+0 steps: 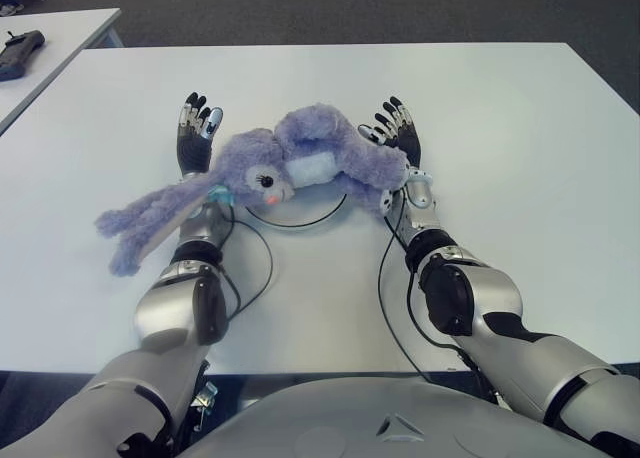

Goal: Put the doll into the plate.

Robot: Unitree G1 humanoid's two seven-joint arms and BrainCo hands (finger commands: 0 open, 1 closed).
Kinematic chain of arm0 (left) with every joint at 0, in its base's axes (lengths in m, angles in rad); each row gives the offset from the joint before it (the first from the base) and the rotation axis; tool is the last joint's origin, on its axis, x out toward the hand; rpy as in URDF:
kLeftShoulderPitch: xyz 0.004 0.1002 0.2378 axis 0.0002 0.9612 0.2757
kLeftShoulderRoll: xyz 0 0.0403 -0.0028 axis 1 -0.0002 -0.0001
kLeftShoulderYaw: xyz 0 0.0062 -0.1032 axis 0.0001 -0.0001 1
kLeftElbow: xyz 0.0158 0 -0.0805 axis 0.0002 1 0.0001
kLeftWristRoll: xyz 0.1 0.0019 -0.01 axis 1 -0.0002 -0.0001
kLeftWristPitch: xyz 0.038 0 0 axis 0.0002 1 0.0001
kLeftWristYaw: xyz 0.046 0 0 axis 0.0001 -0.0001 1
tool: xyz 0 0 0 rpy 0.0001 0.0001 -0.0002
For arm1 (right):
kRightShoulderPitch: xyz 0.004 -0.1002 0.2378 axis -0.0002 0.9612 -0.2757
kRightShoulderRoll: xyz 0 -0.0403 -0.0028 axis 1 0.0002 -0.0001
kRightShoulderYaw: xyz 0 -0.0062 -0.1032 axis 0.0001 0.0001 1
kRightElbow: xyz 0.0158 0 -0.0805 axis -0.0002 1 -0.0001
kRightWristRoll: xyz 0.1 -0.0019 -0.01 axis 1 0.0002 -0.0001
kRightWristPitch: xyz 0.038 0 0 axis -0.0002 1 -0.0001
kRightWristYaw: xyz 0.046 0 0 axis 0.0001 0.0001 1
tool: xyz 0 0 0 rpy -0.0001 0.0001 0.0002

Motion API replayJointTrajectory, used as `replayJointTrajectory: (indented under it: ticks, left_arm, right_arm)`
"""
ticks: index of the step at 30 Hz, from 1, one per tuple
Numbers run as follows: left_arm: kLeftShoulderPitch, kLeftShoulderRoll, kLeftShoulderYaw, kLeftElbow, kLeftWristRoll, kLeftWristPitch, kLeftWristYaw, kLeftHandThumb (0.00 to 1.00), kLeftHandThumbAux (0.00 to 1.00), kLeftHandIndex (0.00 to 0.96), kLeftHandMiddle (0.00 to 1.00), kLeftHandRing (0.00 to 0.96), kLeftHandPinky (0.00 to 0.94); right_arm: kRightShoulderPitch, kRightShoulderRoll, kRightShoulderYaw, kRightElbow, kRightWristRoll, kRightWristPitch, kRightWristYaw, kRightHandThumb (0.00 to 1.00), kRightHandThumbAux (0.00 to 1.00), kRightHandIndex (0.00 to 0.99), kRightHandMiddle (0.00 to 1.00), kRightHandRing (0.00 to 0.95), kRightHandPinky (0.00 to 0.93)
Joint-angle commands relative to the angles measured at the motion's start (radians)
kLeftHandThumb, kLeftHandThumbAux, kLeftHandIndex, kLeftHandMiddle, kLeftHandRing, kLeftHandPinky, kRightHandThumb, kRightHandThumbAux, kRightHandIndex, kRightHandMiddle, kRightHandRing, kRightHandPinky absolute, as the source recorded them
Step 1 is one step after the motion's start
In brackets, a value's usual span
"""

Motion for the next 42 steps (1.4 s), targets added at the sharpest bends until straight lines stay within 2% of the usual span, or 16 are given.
replayJointTrajectory:
  ticks: [1, 14, 26, 34, 42]
  left_arm:
    - [0.328, -0.093, 0.050, 0.153, -0.059, -0.038, -0.024, 0.000, 0.529, 0.093, 0.095, 0.070, 0.048]
    - [0.334, -0.089, 0.031, 0.158, -0.033, -0.048, -0.003, 0.000, 0.539, 0.100, 0.096, 0.072, 0.055]
    - [0.337, -0.093, 0.023, 0.158, -0.025, -0.056, 0.008, 0.000, 0.533, 0.097, 0.093, 0.072, 0.050]
    - [0.337, -0.087, 0.002, 0.162, 0.001, -0.031, 0.051, 0.000, 0.525, 0.090, 0.091, 0.070, 0.054]
    - [0.336, -0.084, -0.014, 0.163, 0.012, -0.021, 0.078, 0.000, 0.519, 0.091, 0.091, 0.069, 0.048]
  right_arm:
    - [0.250, 0.105, 0.110, 0.095, -0.119, -0.010, -0.201, 0.000, 0.901, 0.115, 0.160, 0.141, 0.156]
    - [0.253, 0.096, 0.158, 0.101, -0.138, -0.005, -0.252, 0.000, 0.977, 0.182, 0.213, 0.179, 0.189]
    - [0.256, 0.089, 0.191, 0.102, -0.137, -0.006, -0.277, 0.000, 0.983, 0.204, 0.229, 0.192, 0.194]
    - [0.257, 0.073, 0.266, 0.102, -0.196, -0.006, -0.356, 0.000, 0.977, 0.219, 0.250, 0.208, 0.198]
    - [0.258, 0.068, 0.290, 0.104, -0.204, -0.004, -0.379, 0.000, 0.979, 0.220, 0.258, 0.215, 0.197]
